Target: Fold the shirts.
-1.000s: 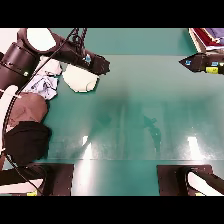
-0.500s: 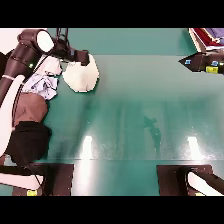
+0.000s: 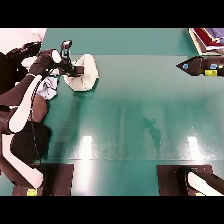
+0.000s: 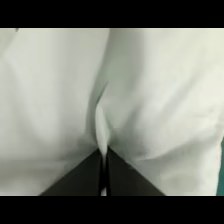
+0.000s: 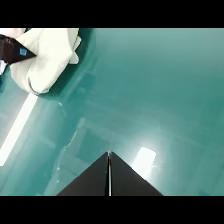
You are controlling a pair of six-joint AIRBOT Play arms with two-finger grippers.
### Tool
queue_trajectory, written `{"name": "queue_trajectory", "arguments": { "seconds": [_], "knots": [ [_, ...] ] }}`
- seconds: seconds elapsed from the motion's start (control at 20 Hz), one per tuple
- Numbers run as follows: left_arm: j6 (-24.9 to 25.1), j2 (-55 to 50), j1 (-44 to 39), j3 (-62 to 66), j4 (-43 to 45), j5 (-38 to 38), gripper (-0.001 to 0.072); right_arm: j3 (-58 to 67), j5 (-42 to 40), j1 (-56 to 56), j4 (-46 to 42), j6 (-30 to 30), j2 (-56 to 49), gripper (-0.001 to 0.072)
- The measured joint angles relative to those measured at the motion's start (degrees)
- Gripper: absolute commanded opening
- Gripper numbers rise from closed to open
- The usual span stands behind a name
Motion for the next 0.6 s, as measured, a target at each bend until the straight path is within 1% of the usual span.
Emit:
{"name": "queue_trajectory", "arguments": {
  "seconds": [0.15, 0.25, 0.35, 0.5, 0.6],
  "knots": [
    [0.59, 0.28, 0.15, 5.7, -0.35, -2.16, 0.0021, 1.09, 0.22, 0.0, -0.02, 0.04, 0.33, 0.0016],
    [2.36, 2.75, -0.09, 11.74, -0.9, -3.08, 0.002, 4.11, 0.24, 0.0, -0.09, 0.02, 0.44, 0.0016],
    [6.56, 7.45, -0.7, 17.07, -4.02, -3.19, 0.002, 8.81, 0.22, 0.0, -0.17, 0.04, 0.55, 0.0016],
    [16.22, 16.87, -2.64, 20.92, -13.99, -3.63, 0.002, 17.25, -0.09, 0.0, -1.18, 0.02, 0.59, 0.0016],
    [20.81, 23.17, -5.14, 20.98, -18.34, -6.4, 0.002, 22.53, 0.26, -0.11, -2.47, 0.04, 0.59, 0.0016]
  ]
}}
